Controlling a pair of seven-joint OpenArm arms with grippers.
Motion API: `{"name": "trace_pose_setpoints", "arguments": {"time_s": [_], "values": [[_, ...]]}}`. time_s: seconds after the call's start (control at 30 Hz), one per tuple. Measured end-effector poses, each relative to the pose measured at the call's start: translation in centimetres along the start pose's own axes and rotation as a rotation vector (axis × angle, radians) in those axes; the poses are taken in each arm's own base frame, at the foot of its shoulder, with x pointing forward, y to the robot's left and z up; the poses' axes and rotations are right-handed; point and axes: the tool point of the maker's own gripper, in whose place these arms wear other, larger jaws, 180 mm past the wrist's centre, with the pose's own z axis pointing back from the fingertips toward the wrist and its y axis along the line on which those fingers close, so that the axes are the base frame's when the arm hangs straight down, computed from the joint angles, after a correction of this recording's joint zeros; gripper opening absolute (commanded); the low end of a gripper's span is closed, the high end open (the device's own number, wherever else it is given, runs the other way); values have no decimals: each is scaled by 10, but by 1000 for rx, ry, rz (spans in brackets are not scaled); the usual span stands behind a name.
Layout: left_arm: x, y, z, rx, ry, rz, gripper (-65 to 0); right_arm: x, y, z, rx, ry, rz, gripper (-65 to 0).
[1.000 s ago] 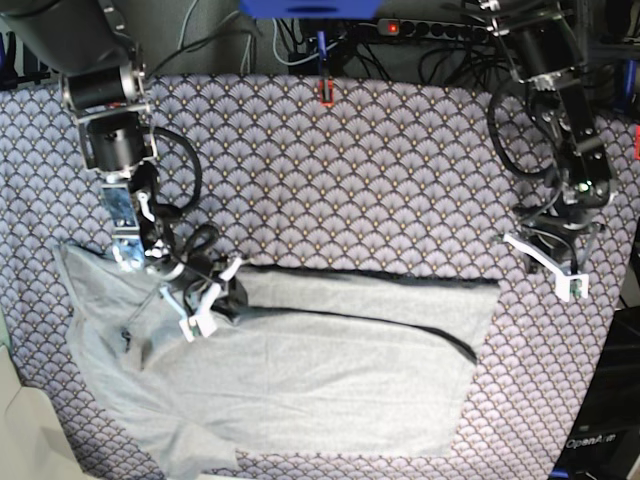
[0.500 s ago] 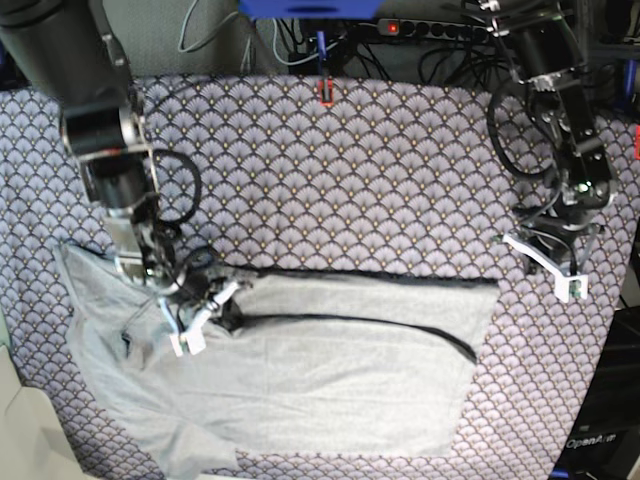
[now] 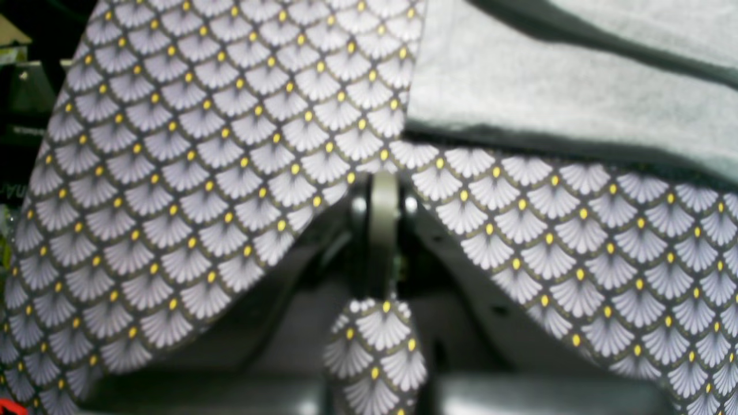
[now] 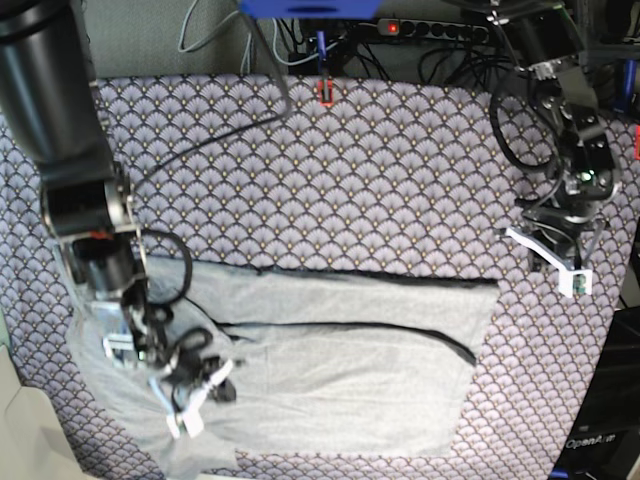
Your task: Fold the T-shirt properly
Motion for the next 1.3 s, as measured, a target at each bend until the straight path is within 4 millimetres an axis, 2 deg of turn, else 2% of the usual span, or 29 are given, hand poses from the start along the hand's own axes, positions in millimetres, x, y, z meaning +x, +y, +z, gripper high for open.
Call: {"name": "trace_pose_setpoints", "arguments": {"time_s": [0.13,0.17,0.2,0.27,0.4,0.47,0.57,0.67,0.73,0.83,0.9,0.97,1.1,1.13,1.23,1.3], "values": [[9,-6,-3,-11,-17,3,-650,-87,8,13,10,116,-30,-650],[15,-11,-5,-21,-25,9,-650,-89,14,15,19,64,-50,-650],[24,-15,-8,-23,-40,11,-650,-98,19,18,34,96,-25,-650],[45,-37,-12,-80,-90,-17,-650,-95,27,22,54,97,16,-650],[66,-84,-20,-173,-121,-79,-650,-90,37,35,75,98,90,-650],[63,-107,-34,-222,-96,-81,-650,-90,37,42,77,89,98,-650],[40,-134,-60,-288,17,-80,-650,-89,33,49,63,117,115,-650],[33,-140,-77,-272,21,-87,-650,-60,27,55,43,70,140,-650],[19,-140,-85,-258,43,-102,-650,-48,23,63,29,35,150,-650],[-2,-148,-91,-250,88,-117,-650,-55,31,72,37,36,172,-650],[2,-162,-94,-274,58,-112,-650,-65,39,80,51,50,188,-650],[1,-171,-100,-292,62,-115,-650,-68,39,85,45,83,211,-650],[-4,-171,-108,-288,69,-98,-650,-42,49,99,42,7,246,-650],[-7,-171,-110,-290,70,-93,-650,-40,51,104,39,-4,248,-650],[-18,-173,-117,-298,86,-79,-650,-51,54,117,29,30,258,-650],[-14,-175,-123,-303,77,-69,-650,-48,56,128,14,20,276,-650]]}}
